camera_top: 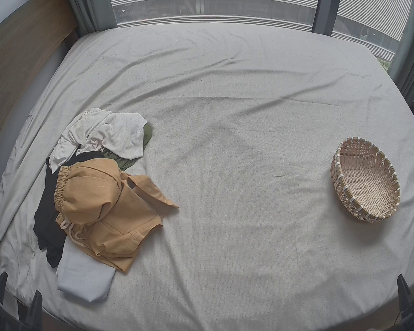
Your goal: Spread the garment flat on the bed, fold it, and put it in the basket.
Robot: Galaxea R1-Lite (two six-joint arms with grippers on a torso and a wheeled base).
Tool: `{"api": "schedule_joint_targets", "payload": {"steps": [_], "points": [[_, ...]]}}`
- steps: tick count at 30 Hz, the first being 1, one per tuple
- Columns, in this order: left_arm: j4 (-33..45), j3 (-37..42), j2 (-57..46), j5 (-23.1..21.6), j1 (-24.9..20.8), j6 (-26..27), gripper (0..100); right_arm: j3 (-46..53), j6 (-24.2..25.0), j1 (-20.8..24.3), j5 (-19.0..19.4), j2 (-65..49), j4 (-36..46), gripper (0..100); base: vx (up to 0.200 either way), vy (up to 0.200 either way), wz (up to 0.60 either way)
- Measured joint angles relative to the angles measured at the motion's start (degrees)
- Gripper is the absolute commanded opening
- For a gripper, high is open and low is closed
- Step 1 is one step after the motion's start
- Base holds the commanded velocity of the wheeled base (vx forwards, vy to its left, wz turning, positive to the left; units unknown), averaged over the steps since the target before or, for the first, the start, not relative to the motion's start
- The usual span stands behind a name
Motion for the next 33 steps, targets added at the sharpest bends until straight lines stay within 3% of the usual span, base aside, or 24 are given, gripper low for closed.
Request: {"api": "schedule_joint_targets", "payload": {"steps": [11,20,33], "points": [[-0.1,-3.8,0.3,-1.4,-0.1,0.8,100,0.0,0.0,0.0,0.0,0.0,0.0,100,0.000,0.000,0.00],[1.4,-7.0,4.8,-5.3,-4.5,-1.8,100,0.0,0.0,0.0,0.0,0.0,0.0,100,0.000,0.000,0.00],[-2.8,-16.2,24.3,-9.3,-8.4,-18.0,100,0.0,-0.1,0.0,0.0,0.0,0.0,100,0.000,0.000,0.00]]}}
